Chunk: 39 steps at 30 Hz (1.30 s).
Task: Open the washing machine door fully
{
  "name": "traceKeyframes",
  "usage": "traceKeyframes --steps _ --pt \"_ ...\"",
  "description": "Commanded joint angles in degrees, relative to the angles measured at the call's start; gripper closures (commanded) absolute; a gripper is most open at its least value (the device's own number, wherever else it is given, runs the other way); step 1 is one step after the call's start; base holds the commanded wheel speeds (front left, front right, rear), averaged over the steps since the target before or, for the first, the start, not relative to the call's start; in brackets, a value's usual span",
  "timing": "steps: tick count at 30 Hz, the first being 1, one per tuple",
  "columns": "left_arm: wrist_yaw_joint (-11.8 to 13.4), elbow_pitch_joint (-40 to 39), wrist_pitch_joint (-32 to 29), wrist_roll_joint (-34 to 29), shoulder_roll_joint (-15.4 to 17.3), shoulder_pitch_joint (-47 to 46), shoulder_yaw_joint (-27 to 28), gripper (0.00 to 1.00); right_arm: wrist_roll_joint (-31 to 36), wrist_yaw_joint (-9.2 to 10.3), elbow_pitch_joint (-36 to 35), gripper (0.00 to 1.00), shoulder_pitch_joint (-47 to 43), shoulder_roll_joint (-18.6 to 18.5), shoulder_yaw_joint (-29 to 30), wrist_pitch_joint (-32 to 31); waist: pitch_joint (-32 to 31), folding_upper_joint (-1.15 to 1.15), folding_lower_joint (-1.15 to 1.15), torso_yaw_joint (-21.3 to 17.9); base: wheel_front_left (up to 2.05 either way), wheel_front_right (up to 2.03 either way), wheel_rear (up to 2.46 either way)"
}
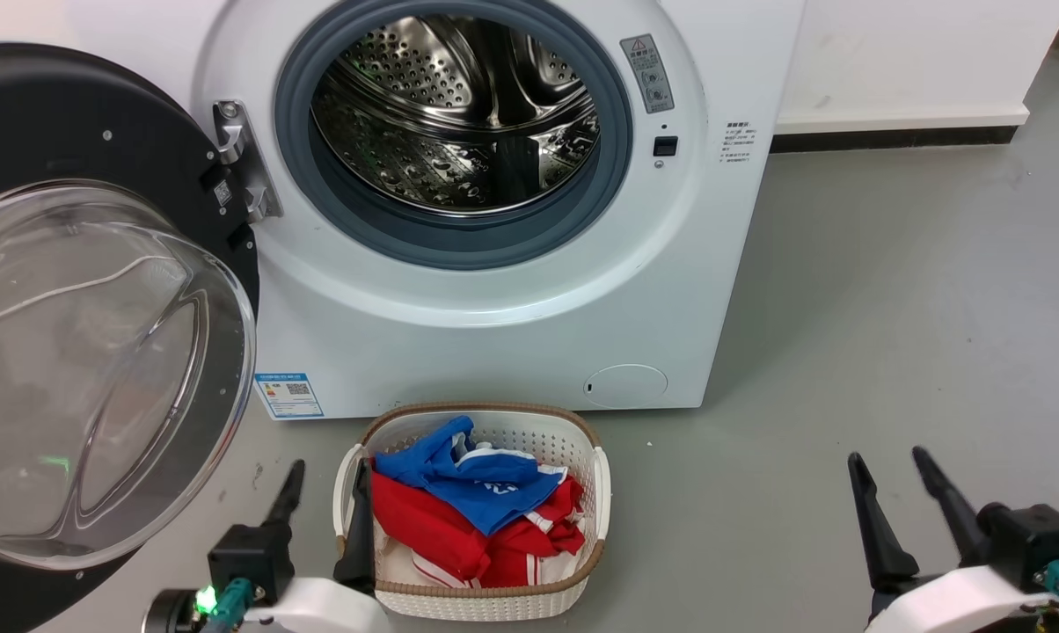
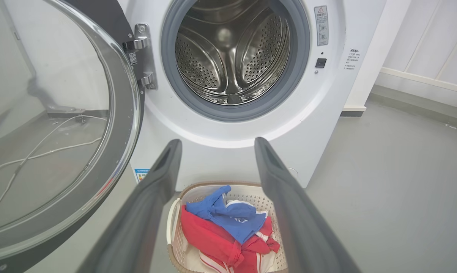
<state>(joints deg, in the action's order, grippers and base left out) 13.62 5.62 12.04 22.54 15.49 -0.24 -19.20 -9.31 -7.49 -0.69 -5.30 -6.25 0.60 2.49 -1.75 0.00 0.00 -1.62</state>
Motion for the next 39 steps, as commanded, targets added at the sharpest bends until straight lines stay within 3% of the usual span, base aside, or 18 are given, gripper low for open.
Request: traceKeyframes --steps 1,39 --pt "0.0 0.4 -0.1 0.0 -0.2 0.1 -0.1 1.0 0.0 0.0 0.6 1.0 -0.1 0.0 -0.1 0.0 0.0 0.0 0.0 0.0 0.0 0.0 0.0" --pt "-8.9 4.3 -7.0 30.3 -4.7 -2.5 9.7 1.0 -35.0 0.0 6.8 1.0 4.8 1.5 2.5 -3.8 0.5 0.0 0.0 0.5 0.0 0.0 0.0"
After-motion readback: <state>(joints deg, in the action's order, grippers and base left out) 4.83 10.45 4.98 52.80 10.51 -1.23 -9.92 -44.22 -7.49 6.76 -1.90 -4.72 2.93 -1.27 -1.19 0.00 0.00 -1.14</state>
